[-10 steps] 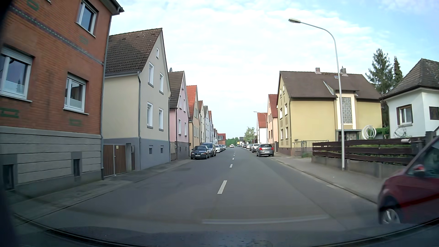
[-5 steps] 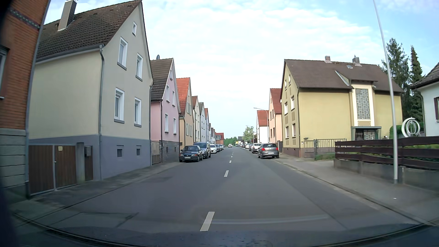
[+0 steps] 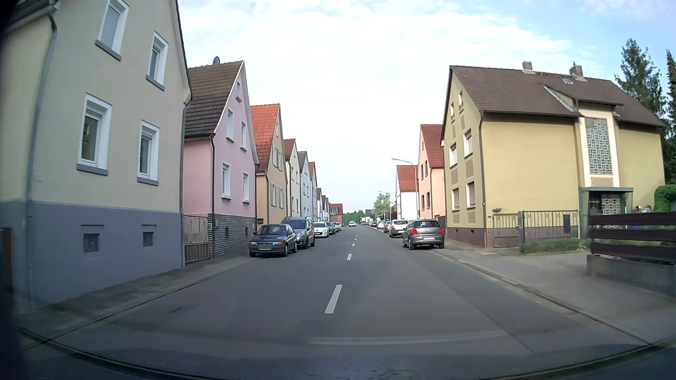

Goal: Follow the waypoints while adhering to traffic rules and regulations

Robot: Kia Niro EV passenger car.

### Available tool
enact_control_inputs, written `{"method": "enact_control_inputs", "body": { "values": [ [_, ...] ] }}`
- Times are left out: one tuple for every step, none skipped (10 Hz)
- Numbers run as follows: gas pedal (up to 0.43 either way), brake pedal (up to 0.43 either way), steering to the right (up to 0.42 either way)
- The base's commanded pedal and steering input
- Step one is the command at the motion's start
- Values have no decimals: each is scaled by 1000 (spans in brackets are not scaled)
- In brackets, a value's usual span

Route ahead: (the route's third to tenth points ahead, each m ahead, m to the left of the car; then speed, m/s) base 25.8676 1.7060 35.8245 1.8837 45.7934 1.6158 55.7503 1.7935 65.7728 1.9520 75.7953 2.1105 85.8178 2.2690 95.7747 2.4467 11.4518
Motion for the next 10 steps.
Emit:
{"method": "enact_control_inputs", "body": {
  "values": [
    [319, 0, 1],
    [287, 0, 0],
    [268, 0, 0],
    [260, 0, -1],
    [240, 0, -4],
    [240, 0, -4],
    [240, 0, -4],
    [240, 0, -4],
    [240, 0, -4],
    [240, 0, -4]
  ]
}}
